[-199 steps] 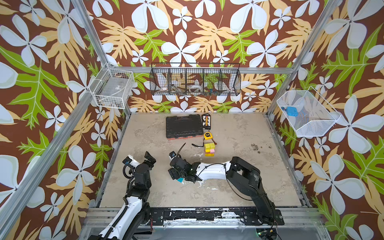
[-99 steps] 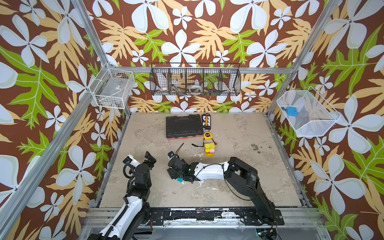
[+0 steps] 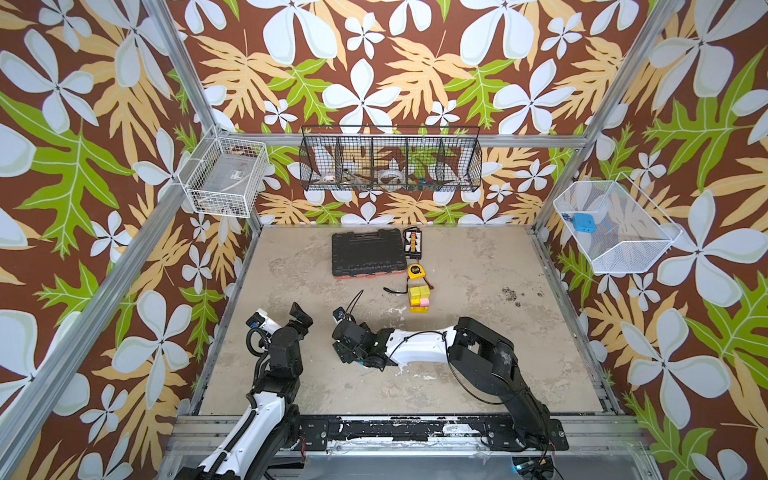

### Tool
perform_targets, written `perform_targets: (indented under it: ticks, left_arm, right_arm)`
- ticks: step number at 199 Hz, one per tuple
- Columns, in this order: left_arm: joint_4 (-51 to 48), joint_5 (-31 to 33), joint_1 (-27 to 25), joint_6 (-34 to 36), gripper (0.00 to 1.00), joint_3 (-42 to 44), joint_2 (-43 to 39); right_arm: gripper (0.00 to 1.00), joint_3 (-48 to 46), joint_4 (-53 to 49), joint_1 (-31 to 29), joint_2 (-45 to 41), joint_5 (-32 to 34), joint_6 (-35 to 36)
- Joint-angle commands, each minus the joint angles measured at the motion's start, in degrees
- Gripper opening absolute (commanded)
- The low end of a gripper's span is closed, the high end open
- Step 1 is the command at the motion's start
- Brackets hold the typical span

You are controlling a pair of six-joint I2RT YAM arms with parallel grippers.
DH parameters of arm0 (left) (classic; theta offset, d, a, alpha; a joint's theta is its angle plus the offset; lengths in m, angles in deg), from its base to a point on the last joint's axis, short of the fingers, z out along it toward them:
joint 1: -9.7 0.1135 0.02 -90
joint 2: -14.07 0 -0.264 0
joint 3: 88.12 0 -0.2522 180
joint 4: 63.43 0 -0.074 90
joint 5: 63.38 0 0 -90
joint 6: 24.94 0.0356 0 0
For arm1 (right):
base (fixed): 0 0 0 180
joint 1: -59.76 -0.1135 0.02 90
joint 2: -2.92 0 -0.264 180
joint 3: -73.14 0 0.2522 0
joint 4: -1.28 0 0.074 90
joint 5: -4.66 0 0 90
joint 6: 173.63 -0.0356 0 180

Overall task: Build the wood block tower
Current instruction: 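Lower the right gripper and close it on the orange block, then lift the orange block with the right gripper and carry it to the stack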

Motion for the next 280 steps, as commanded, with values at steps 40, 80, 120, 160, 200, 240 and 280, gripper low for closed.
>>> perform_targets:
  ticks: [40, 80, 120, 160, 200, 240, 280]
  left_arm:
    - [2.0, -0.1, 0.1, 0.0, 1.00, 0.0, 0.0]
    - [2.0, -0.2, 0.0, 0.1, 1.00, 0.1, 0.0]
    - [3.3, -2.0, 0.1, 1.0, 1.00, 0.3, 0.4]
    - [7.9, -7.6, 0.0, 4.2, 1.00, 0.8, 2.5]
    - [15.1, -16.6, 0.1, 7.9, 1.00, 3.1, 2.6]
    - [21.6, -23.8, 0.0, 9.9, 1.00, 4.6, 4.2]
    - [21.8, -24.5, 0.1, 10.2, 0.99, 3.1, 7.4]
  right_arm:
    - [0.70, -1.0, -3.8, 0.0, -0.1, -0.1, -1.7]
    - [0.58, -0.9, -3.8, 0.0, -0.2, -0.5, -1.8]
    - [0.50, -1.3, -3.8, 0.0, -2.1, 0.0, -1.9]
    - [0.45, -1.7, -6.0, 0.6, -8.2, 3.7, -0.1]
    - [0.42, -7.3, -6.5, 5.6, -18.5, 4.3, 0.0]
    - [0.42, -13.7, -7.2, 12.8, -27.6, 6.7, -0.3]
    - [0.42, -17.7, -7.9, 22.9, -31.8, 2.1, -0.7]
